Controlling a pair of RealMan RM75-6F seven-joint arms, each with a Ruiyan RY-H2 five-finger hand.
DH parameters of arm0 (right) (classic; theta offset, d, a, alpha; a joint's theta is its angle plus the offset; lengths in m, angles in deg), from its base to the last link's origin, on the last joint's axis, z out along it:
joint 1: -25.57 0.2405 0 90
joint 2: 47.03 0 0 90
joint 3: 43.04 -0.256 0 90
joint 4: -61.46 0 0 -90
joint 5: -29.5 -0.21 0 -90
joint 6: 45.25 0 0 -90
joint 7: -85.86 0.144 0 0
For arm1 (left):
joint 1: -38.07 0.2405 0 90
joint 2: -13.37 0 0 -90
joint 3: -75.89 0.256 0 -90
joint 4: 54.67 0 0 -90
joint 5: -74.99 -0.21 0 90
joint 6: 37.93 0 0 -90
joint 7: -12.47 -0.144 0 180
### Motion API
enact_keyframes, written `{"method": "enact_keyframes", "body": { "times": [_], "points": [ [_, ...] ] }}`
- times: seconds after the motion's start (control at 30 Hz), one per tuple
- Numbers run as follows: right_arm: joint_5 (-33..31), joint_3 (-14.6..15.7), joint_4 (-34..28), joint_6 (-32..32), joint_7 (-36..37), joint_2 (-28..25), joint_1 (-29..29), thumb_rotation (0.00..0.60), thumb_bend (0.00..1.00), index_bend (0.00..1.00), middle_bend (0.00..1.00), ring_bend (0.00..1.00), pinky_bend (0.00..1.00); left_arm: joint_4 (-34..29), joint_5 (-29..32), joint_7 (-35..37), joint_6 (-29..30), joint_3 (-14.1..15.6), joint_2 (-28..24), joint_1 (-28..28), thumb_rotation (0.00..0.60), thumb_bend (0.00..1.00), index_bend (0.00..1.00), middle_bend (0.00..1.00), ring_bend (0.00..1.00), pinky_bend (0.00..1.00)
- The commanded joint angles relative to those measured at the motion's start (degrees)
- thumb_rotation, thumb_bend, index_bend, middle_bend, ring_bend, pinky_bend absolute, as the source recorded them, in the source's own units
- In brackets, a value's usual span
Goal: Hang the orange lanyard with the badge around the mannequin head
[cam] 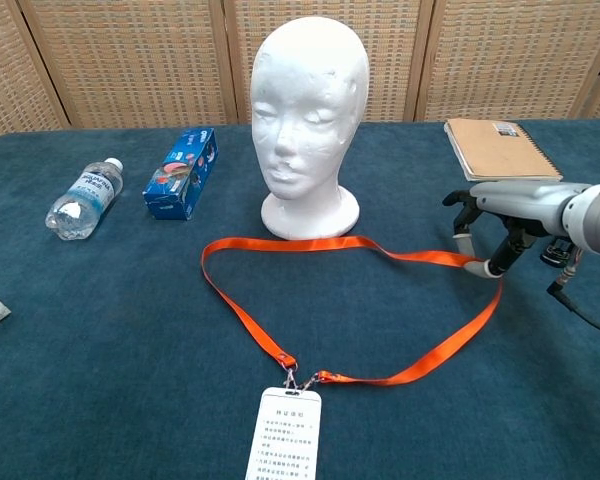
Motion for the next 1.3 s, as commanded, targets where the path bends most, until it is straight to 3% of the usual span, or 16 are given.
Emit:
{"method": "enact_keyframes", "body": {
  "times": [0.03, 0.23, 0.33, 0.5, 0.8, 1.3],
  "points": [
    [0.2, -0.2, -0.2, 0.2, 0.4, -0.4, 0.0, 0.6, 0.67, 0.69, 0.0, 0.0, 0.0, 3.3, 0.6, 1.9, -6.0, -3.5, 4.0, -6.4, 0.6, 0.19, 0.14, 0.0, 0.0, 0.0],
    [0.3, -0.4, 0.1, 1.1, 1.4, -0.7, 0.2, 0.6, 0.67, 0.69, 0.0, 0.0, 0.0, 10.9, 0.0, 4.6, -12.2, -5.1, 10.1, -14.0, 0.6, 0.33, 0.3, 0.0, 0.0, 0.0],
    [0.9, -0.6, 0.7, 2.4, 2.7, -1.0, 0.4, 0.6, 0.67, 0.69, 0.0, 0.0, 0.0, 19.5, -0.7, 3.1, -17.3, -5.5, 17.3, -20.6, 0.6, 0.4, 0.34, 0.0, 0.0, 0.0],
    [1.7, -1.0, 2.3, 4.0, 5.2, -1.0, 0.4, 0.6, 0.67, 0.69, 0.0, 0.0, 0.0, 28.0, -0.3, 3.5, -20.7, -5.0, 24.2, -25.4, 0.6, 0.41, 0.36, 0.0, 0.0, 0.0],
    [3.5, -1.2, 3.9, 5.5, 8.0, -1.3, 0.5, 0.6, 0.67, 0.69, 0.0, 0.0, 0.0, 36.0, -1.5, 9.7, -23.1, -3.4, 31.3, -29.5, 0.6, 0.41, 0.39, 0.0, 0.0, 0.0],
    [4.4, -1.0, 4.7, 5.6, 9.3, -1.1, 0.6, 0.6, 0.67, 0.69, 0.0, 0.0, 0.0, 41.4, -1.1, 11.5, -24.8, -1.4, 35.2, -31.3, 0.6, 0.41, 0.41, 0.0, 0.0, 0.0]
  ]
}}
